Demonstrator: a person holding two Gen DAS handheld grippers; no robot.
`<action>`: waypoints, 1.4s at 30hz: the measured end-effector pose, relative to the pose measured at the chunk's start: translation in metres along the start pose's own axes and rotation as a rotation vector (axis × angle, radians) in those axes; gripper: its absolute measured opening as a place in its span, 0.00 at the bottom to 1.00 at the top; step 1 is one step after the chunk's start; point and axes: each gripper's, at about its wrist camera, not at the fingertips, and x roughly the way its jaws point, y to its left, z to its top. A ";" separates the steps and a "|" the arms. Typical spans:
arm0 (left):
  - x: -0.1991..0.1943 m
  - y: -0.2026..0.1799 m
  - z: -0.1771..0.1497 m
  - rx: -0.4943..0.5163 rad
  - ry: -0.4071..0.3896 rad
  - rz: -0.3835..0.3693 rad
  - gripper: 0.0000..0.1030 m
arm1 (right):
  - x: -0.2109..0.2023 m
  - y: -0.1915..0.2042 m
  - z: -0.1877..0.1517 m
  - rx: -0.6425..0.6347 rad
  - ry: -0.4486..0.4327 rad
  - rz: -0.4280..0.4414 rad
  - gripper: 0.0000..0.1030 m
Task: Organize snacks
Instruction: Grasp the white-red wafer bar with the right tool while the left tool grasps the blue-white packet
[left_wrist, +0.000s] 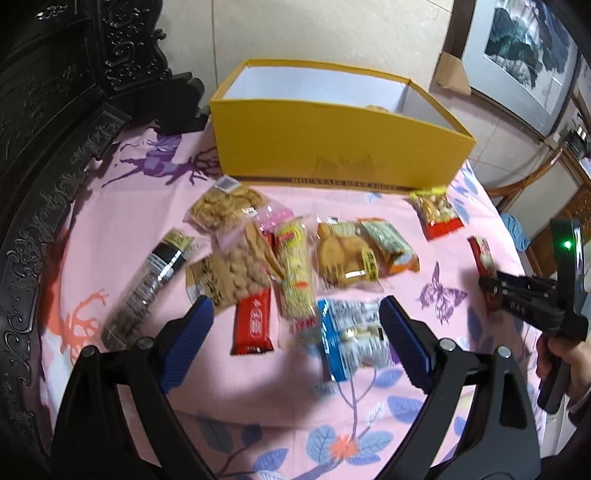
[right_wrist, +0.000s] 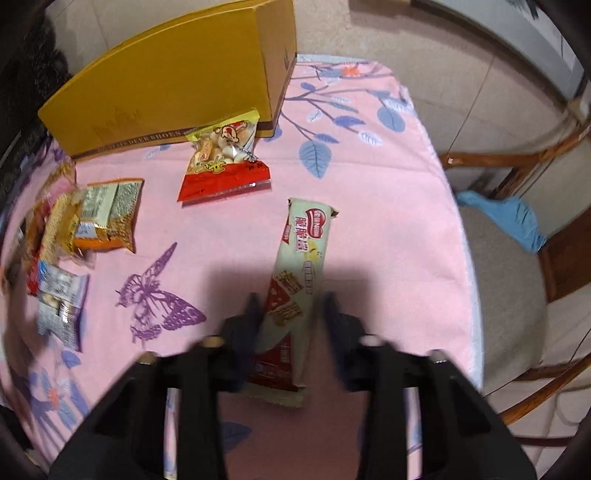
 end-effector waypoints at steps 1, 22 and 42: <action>0.001 -0.002 -0.002 0.009 0.004 -0.001 0.90 | 0.001 0.000 0.000 -0.005 -0.003 0.000 0.24; 0.068 -0.065 -0.039 0.106 0.117 -0.036 0.90 | -0.004 0.009 -0.012 -0.013 -0.010 0.045 0.25; 0.048 -0.065 -0.042 0.155 0.097 -0.126 0.37 | -0.007 0.010 -0.016 -0.013 -0.012 0.052 0.24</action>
